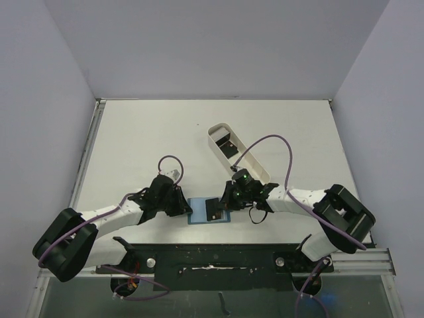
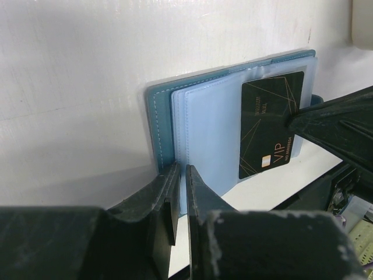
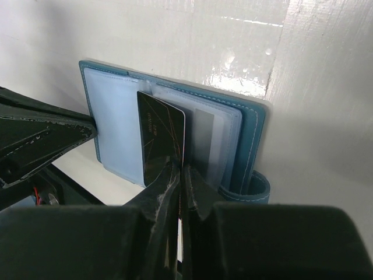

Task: Put the credit cards into the card holder
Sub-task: Insert the credit card into the card holder.

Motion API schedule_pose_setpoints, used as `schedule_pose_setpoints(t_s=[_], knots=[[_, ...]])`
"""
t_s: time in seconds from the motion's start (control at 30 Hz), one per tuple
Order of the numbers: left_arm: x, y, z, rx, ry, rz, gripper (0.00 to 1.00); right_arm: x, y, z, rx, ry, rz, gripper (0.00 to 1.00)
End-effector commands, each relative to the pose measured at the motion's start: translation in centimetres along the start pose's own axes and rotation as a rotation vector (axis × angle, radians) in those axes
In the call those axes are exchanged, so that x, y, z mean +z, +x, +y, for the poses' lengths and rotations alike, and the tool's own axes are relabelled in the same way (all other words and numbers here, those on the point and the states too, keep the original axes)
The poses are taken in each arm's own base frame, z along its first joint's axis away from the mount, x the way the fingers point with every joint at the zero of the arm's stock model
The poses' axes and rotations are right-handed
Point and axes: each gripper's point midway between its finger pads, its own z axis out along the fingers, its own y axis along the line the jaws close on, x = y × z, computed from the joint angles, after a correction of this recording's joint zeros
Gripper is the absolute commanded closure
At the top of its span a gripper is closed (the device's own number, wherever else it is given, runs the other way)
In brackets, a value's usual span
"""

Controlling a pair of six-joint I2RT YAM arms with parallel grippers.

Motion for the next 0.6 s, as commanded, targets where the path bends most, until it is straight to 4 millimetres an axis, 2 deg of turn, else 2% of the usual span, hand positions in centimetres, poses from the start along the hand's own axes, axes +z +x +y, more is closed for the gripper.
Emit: schedule_pose_setpoints(t_s=[0.0,0.33,0.57], knots=[[0.05,-0.53,0.48,0.017,-0.012,-0.037,0.91,0.69,-0.1,-0.05,-0.024,0.002,0.005,1.0],[-0.09,-0.49,0.58,0.018,-0.014,-0.042,0.91,1.1,-0.11,0.24,-0.026,-0.012,0.012,1.0],[-0.32,-0.55,0.34,0.01,-0.008,-0.044,0.91,1.17,-0.81,0.48,-0.002,-0.015,-0.025,1.0]])
